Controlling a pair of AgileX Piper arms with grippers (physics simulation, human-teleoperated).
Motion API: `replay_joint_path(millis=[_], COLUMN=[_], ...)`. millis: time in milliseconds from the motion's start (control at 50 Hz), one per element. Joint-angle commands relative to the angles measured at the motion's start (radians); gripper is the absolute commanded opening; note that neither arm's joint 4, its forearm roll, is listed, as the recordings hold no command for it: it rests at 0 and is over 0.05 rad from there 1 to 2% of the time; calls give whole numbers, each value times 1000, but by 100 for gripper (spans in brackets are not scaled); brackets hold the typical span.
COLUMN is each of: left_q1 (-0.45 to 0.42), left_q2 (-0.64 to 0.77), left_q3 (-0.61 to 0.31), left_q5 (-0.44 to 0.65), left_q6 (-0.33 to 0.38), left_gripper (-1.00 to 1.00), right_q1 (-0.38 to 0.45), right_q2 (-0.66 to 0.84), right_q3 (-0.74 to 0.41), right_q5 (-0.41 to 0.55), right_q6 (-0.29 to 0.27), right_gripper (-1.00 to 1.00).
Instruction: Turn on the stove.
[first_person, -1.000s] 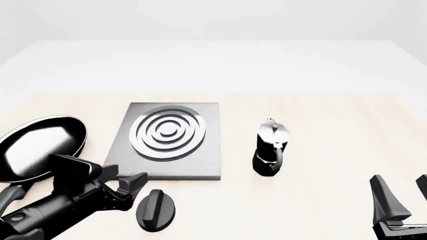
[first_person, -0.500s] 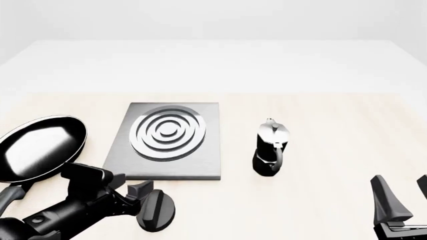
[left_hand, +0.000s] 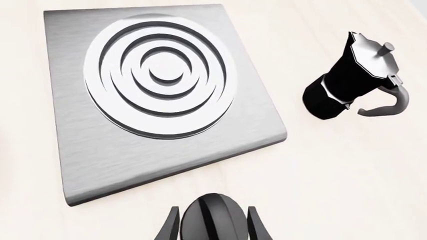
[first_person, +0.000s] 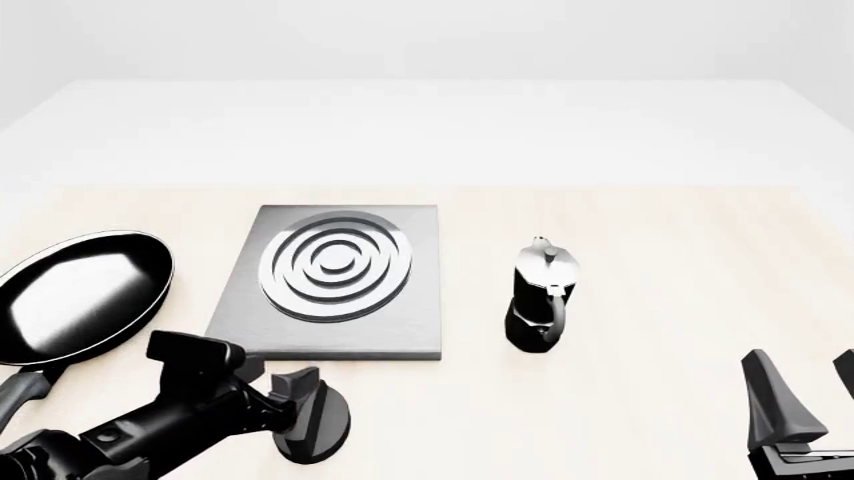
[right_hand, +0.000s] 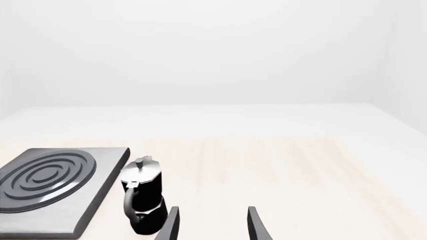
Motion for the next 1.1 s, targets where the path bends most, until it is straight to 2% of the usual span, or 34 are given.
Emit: replay_joint_path(millis=[20, 700, 1100], left_q1=[-14, -46, -33], left_q2=[83, 236, 354], left_q3=[4, -4, -4], left_q5=[-63, -152, -241], left_q6=[-24, -73, -56], left_gripper=[100, 100, 100], right_q1=[2, 3, 7], right_q2=[-1, 0, 3], right_q3=[0, 0, 1], right_q5=[-2, -3, 0], right_q6=[7, 14, 18], right_gripper=[100, 100, 100])
